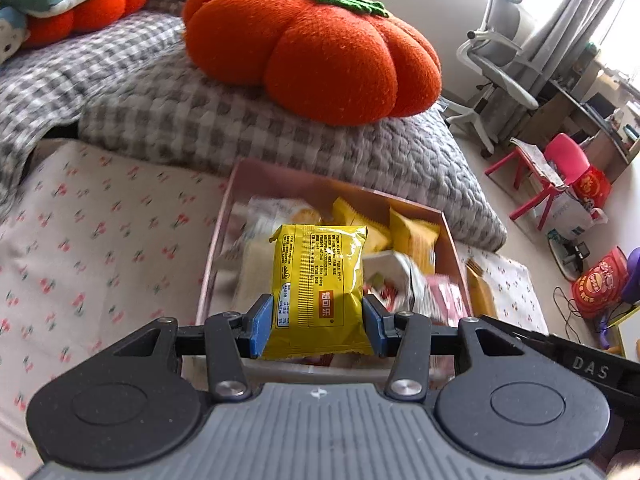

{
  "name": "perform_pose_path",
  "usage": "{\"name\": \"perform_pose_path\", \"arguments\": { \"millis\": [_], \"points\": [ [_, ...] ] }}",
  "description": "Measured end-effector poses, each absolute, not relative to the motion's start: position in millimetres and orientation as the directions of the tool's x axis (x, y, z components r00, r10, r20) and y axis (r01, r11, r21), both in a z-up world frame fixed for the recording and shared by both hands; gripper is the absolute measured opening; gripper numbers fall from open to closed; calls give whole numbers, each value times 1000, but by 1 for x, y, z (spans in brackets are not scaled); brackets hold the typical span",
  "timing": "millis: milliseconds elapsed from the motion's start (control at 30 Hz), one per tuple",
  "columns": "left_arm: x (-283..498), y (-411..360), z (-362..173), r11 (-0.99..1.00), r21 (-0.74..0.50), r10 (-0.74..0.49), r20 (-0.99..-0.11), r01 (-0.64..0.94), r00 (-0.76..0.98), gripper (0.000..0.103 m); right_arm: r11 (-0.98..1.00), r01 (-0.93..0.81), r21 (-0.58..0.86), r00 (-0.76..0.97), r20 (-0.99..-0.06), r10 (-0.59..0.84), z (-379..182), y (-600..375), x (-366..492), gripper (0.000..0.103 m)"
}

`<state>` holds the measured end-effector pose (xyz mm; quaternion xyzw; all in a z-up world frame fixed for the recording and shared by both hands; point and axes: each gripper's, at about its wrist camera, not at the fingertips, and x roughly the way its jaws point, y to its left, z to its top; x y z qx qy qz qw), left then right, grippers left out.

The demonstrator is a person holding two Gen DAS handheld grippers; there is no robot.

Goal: Organize snacks
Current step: 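Carry the yellow pack and gold bar over the box with both tools, then lower both items into the box and open both tools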

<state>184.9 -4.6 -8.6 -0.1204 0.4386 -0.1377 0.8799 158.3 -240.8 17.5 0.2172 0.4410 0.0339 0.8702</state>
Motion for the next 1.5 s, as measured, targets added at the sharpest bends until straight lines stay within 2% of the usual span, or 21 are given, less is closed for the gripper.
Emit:
{"name": "perform_pose_path", "arguments": {
  "millis": [533, 633, 733, 800, 900, 967, 1233, 1367, 1500],
  "points": [
    [236, -27, -19, 947, -267, -321, -726, 180, 608, 44, 893, 155, 422, 602, -757, 253, -14, -235, 234, 29],
    [239, -29, -20, 947, -258, -321, -715, 193, 621, 45, 884, 163, 439, 612, -748, 258, -18, -238, 237, 33],
    [239, -30, -20, 949, -238, -315, -710, 206, 630, 53, 865, 186, 466, 625, -735, 262, -19, -243, 236, 36],
    [239, -30, -20, 946, -243, -324, -712, 213, 624, 59, 855, 193, 482, 630, -729, 269, -17, -246, 235, 44],
    [234, -29, -17, 946, -238, -324, -710, 219, 625, 66, 860, 193, 473, 637, -727, 257, -10, -248, 232, 46],
    [230, -28, -14, 946, -239, -325, -711, 220, 624, 68, 862, 190, 471, 640, -725, 256, -4, -250, 227, 46],
    [201, -24, -4, 947, -235, -322, -720, 221, 614, 80, 883, 165, 440, 652, -720, 237, 22, -254, 196, 58],
    [183, -24, 0, 947, -224, -319, -725, 229, 611, 87, 898, 153, 413, 655, -723, 220, 32, -255, 174, 71],
    [166, -23, 2, 949, -214, -312, -734, 230, 604, 93, 910, 146, 387, 656, -727, 204, 39, -256, 152, 79]
  ]
}}
